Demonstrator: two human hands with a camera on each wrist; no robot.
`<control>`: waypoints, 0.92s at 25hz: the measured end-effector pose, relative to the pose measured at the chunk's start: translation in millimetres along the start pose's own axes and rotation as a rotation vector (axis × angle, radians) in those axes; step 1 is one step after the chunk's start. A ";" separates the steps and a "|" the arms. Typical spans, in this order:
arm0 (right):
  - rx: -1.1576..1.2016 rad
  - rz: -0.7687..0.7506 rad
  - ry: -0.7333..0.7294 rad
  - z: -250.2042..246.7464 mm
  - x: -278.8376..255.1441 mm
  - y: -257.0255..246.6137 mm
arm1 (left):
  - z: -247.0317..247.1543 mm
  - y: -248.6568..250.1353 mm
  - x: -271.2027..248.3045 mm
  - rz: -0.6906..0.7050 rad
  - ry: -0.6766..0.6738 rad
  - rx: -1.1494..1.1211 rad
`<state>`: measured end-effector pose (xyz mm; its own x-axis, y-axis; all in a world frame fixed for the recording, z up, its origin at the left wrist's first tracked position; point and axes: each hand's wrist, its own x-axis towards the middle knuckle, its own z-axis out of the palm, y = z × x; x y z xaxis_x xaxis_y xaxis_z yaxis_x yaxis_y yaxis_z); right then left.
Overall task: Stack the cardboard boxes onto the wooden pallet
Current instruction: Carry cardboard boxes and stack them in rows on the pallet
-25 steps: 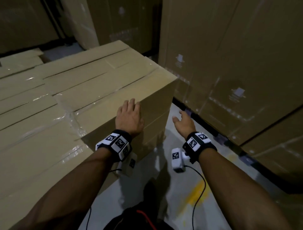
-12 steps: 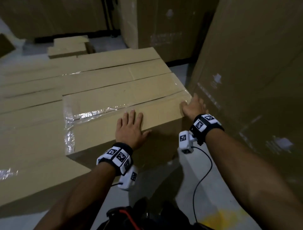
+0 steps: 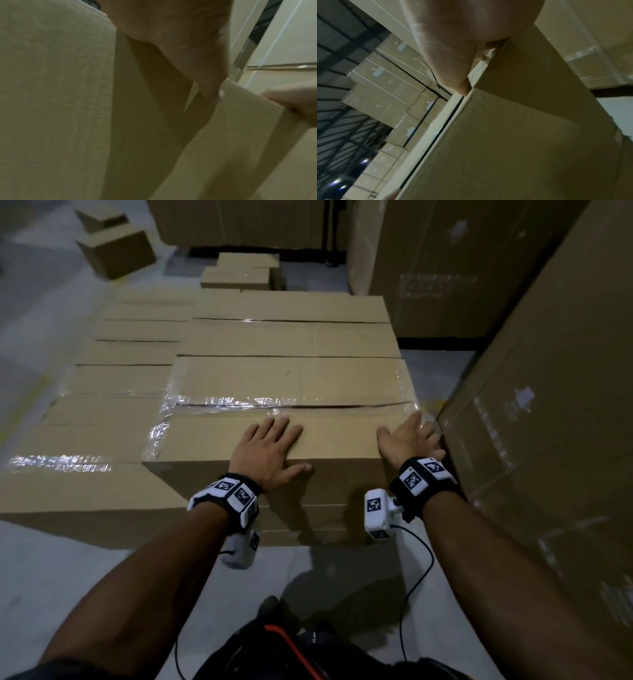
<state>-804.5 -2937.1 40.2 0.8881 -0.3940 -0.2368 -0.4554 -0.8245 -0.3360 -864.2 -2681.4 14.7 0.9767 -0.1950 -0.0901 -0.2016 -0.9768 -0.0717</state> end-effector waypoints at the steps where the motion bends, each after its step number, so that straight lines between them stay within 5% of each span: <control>1: -0.013 -0.006 -0.001 1.2 0.9 0.4 | -0.4 -0.1 0.7 -0.001 0.001 -0.002; 14: 0.061 -0.137 -0.108 -12.1 -0.6 21.9 | 0.7 13.0 -5.9 -0.076 -0.004 -0.003; 23: -0.094 -0.553 0.175 25.4 -70.0 57.1 | 18.5 38.3 -70.8 -0.199 0.145 -0.060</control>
<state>-894.2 -2946.3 14.5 0.9930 0.0499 0.1071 0.0785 -0.9560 -0.2827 -942.4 -2703.4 -0.1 0.9980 -0.0042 0.0637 -0.0033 -0.9999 -0.0140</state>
